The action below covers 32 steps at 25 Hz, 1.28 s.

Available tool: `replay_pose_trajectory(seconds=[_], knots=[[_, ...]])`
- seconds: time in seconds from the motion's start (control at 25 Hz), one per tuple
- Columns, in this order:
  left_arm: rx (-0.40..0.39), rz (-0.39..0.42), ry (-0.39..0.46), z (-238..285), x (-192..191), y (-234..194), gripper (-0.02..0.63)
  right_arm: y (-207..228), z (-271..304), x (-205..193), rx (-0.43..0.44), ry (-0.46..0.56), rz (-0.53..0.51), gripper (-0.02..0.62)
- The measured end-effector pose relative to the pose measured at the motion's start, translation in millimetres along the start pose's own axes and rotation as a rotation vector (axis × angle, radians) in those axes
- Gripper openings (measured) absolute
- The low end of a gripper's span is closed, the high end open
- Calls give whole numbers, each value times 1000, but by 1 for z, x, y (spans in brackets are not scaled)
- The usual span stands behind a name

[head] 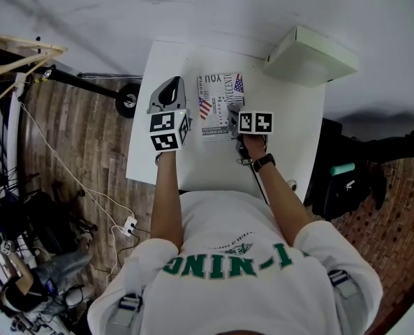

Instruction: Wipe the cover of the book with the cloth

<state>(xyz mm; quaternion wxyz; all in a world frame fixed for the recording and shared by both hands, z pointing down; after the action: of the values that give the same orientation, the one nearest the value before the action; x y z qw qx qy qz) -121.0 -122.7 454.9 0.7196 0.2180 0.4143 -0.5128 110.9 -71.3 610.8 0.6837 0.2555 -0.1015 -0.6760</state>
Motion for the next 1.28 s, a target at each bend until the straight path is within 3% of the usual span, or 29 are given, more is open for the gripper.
replay_pose_trajectory(seconds=[0.16, 0.36, 0.6, 0.76, 1.0, 1.28], knots=[[12, -3, -4, -2, -3, -1, 12, -59, 36, -11, 118, -116, -118, 32], [22, -6, -5, -7, -4, -3, 12, -83, 65, -26, 134, -200, -166, 33], [31, -13, -5, -12, -8, -6, 12, -51, 47, -23, 98, -151, -125, 31], [23, -10, -5, -12, -7, -2, 12, -10, 23, -24, 74, -97, -27, 31], [6, 1, 0, -12, -5, 7, 12, 38, -14, -25, -18, -32, 39, 31], [15, -3, 14, -18, -3, 7, 12, 41, -15, -27, -46, -19, 67, 32]])
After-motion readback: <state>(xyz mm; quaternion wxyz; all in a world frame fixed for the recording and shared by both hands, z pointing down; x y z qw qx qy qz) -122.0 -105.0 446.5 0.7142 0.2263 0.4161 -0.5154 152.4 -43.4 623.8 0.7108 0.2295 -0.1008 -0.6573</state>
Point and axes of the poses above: the fingertips, and each gripper's own axes: z forward along the fingers, y to its right, x out of its top, the point moved 8 cm from there along -z, backward along the fingers, and after that the axes turned 13 degrees about -y, right-handed, at the moved point
